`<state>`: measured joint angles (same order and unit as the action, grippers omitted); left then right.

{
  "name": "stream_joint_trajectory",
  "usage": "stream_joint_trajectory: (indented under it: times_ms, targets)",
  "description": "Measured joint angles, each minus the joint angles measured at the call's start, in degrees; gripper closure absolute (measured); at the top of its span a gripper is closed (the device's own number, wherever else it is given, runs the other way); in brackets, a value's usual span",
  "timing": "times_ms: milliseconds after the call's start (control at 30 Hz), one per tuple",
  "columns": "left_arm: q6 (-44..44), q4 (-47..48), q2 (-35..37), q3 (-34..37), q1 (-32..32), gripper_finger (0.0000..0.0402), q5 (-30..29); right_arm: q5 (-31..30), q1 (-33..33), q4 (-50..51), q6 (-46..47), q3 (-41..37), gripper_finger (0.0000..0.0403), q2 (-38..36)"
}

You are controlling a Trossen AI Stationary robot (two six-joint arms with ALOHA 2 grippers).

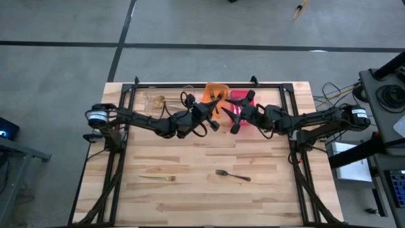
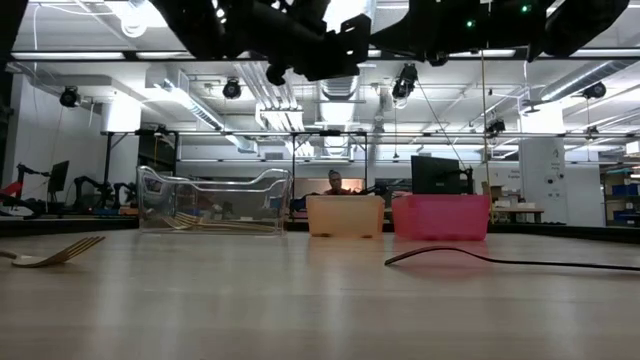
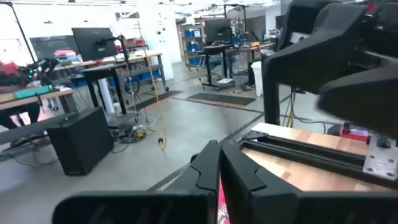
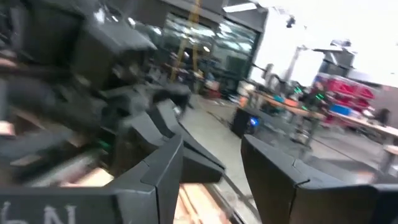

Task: Sort silverware by color (type)
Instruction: Put the white fork into the red bin

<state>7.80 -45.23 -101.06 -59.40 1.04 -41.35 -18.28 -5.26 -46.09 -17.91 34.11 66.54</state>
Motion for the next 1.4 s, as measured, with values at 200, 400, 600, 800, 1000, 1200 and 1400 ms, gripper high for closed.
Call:
stream_joint_trajectory:
  times_ms: [200,400,600,800,1000,1200,1400]
  targets:
    - [0.7,1.9,-1.0,-1.4,0.0,0.0398,-0.1,-0.3,0.0,0.5,-1.2,0.0,0.0259,-0.1]
    - [-0.6,8.3,-0.9,-1.3,-0.2,0.0399,-0.2,-2.2,0.0,1.8,-1.2,0.0,0.0264,-1.0]
    - [-1.4,11.3,0.2,-1.2,-0.2,0.0401,0.4,-10.5,0.0,3.5,2.1,0.0,0.0264,-1.7]
    - [-0.6,17.2,5.6,-0.9,-0.2,0.0401,6.7,-10.3,0.0,12.0,9.7,2.9,0.0277,-3.6]
    - [3.8,19.1,13.6,2.8,-0.2,0.0401,12.4,-10.2,0.0,43.9,25.9,15.9,0.0294,-1.4]
    - [6.2,19.6,23.8,9.6,-0.1,0.0401,15.4,-10.1,1.0,64.3,44.1,22.0,0.0312,3.2]
    - [9.8,19.6,32.8,15.5,-0.1,0.0401,16.6,-2.0,1.6,72.8,58.9,21.6,0.0327,7.8]
